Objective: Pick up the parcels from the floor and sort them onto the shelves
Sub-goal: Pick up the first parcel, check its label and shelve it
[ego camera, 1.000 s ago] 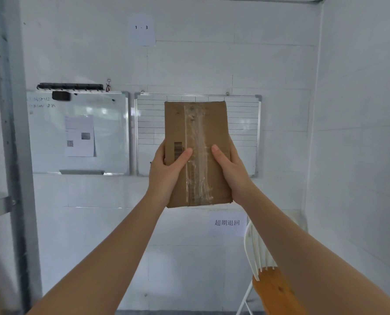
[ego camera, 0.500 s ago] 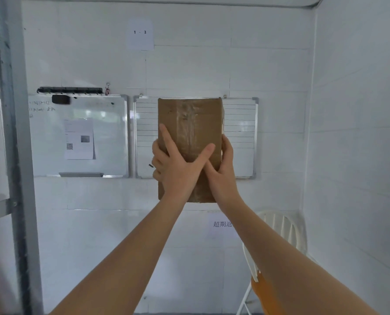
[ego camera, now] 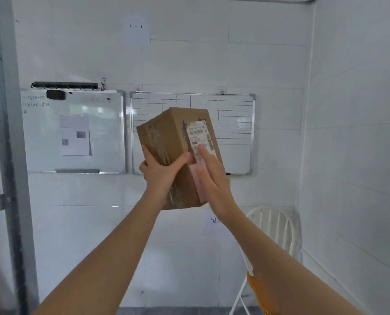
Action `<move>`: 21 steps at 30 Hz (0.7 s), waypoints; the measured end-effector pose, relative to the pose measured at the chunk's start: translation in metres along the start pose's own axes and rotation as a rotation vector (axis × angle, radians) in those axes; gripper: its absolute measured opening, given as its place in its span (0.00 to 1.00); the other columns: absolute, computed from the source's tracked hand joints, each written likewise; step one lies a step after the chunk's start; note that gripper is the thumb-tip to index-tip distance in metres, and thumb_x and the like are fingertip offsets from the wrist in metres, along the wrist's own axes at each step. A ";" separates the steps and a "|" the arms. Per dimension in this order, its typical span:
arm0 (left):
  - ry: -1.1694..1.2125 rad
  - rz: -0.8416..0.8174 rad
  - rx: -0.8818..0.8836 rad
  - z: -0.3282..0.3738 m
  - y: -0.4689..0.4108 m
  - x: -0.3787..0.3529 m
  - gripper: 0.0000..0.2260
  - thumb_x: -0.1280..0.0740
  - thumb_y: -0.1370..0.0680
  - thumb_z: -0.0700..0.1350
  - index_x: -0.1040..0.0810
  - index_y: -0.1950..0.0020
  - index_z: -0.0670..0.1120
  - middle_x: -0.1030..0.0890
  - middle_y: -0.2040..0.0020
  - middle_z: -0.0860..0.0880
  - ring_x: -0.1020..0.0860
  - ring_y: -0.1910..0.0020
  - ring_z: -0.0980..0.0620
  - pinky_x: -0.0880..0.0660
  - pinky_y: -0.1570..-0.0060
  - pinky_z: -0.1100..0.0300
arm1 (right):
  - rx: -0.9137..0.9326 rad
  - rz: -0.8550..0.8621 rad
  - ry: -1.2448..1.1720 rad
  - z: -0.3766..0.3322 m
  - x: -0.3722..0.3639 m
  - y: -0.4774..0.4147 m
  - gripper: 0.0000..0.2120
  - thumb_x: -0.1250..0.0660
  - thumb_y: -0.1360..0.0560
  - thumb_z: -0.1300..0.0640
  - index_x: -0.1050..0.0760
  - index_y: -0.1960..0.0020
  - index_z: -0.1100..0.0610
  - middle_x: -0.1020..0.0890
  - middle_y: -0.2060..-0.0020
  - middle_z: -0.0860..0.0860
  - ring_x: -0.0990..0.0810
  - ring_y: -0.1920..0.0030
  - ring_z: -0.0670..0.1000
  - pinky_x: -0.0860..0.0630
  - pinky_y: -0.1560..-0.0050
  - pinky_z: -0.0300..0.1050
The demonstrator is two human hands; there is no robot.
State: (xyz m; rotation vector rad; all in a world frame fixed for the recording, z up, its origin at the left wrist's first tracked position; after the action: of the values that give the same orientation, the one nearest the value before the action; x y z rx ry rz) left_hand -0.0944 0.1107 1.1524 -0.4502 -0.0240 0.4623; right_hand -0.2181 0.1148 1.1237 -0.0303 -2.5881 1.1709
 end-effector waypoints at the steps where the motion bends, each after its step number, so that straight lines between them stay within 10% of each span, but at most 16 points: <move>1: 0.091 -0.053 -0.005 -0.001 -0.002 0.007 0.49 0.24 0.39 0.59 0.48 0.24 0.57 0.35 0.28 0.45 0.31 0.33 0.43 0.30 0.36 0.43 | -0.002 0.034 -0.019 0.005 0.006 -0.001 0.27 0.48 0.26 0.39 0.40 0.27 0.37 0.37 0.26 0.39 0.38 0.27 0.43 0.42 0.26 0.60; 9: 0.280 -0.378 -0.043 -0.003 -0.008 0.029 0.37 0.36 0.33 0.59 0.42 0.25 0.58 0.22 0.39 0.52 0.22 0.43 0.51 0.27 0.43 0.50 | -0.245 -0.129 -0.445 0.012 0.036 -0.010 0.22 0.39 0.22 0.49 0.34 0.28 0.47 0.19 0.40 0.48 0.18 0.44 0.46 0.22 0.43 0.44; 13: 0.336 -0.391 0.019 -0.003 -0.009 0.025 0.35 0.41 0.33 0.63 0.37 0.26 0.54 0.21 0.37 0.45 0.15 0.58 0.53 0.20 0.65 0.60 | -0.269 -0.147 -0.537 0.007 0.024 -0.007 0.23 0.39 0.22 0.49 0.36 0.28 0.45 0.19 0.39 0.47 0.19 0.41 0.48 0.24 0.38 0.48; 21: 0.328 -0.437 0.042 -0.006 -0.017 0.030 0.44 0.36 0.38 0.69 0.40 0.25 0.56 0.23 0.34 0.44 0.19 0.45 0.45 0.20 0.61 0.59 | -0.258 -0.139 -0.624 0.008 0.015 -0.001 0.24 0.41 0.21 0.48 0.38 0.26 0.46 0.21 0.37 0.49 0.20 0.39 0.50 0.24 0.38 0.50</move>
State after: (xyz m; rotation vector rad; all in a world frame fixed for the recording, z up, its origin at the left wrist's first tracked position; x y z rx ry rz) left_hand -0.0591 0.1077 1.1517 -0.4596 0.2003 -0.0430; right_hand -0.2340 0.1100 1.1236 0.5299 -3.1950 0.8875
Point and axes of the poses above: each hand's wrist, its own y-axis away from the middle knuckle, its own x-axis out of the back of the hand, z = x × y, the point moved 1 cm from there along -y, towards the middle knuckle
